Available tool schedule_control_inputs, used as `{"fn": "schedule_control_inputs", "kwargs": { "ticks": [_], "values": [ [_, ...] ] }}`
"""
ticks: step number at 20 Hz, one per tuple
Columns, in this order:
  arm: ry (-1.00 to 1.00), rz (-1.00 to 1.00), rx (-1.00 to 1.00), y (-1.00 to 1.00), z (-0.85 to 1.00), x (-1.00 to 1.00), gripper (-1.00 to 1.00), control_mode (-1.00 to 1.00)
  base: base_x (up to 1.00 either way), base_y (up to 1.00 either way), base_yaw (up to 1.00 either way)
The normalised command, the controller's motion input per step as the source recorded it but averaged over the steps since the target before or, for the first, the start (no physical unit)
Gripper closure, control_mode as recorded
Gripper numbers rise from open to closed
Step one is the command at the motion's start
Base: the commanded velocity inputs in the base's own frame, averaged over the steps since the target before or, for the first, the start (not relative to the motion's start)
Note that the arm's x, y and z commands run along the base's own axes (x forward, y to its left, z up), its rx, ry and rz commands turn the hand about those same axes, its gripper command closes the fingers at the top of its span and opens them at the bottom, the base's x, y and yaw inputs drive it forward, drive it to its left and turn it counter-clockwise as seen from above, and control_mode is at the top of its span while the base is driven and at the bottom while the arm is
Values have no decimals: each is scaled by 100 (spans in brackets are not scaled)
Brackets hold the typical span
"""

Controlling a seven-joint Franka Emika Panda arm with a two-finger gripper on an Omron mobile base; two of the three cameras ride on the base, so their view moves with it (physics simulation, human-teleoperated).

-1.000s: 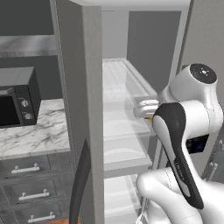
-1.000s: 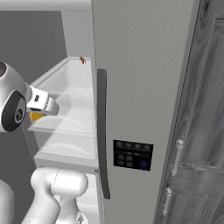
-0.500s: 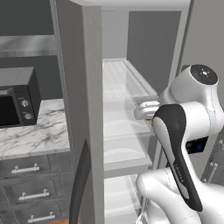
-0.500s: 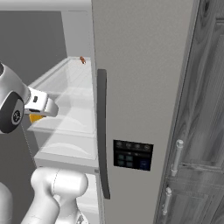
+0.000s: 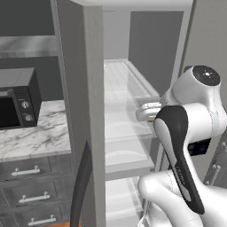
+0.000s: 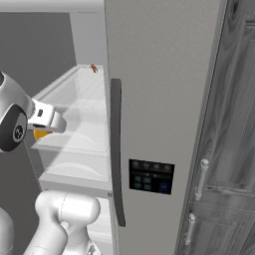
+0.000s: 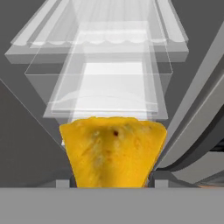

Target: Pick the cheese from the fridge and the cheese grater from the cabinet and place them next to the salad bowl.

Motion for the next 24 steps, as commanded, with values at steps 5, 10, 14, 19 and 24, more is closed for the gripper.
{"fn": "schedule_control_inputs", "kwargs": {
  "ticks": [5,10,14,19,24],
  "values": [
    [0,0,0,0,0,0,100,100,0,0,0],
    [0,0,0,0,0,0,100,100,0,0,0],
    [0,0,0,0,0,0,100,100,0,0,0],
    [0,0,0,0,0,0,100,100,-33,0,0],
    [0,0,0,0,0,0,100,100,-46,0,0]
  ]
}}
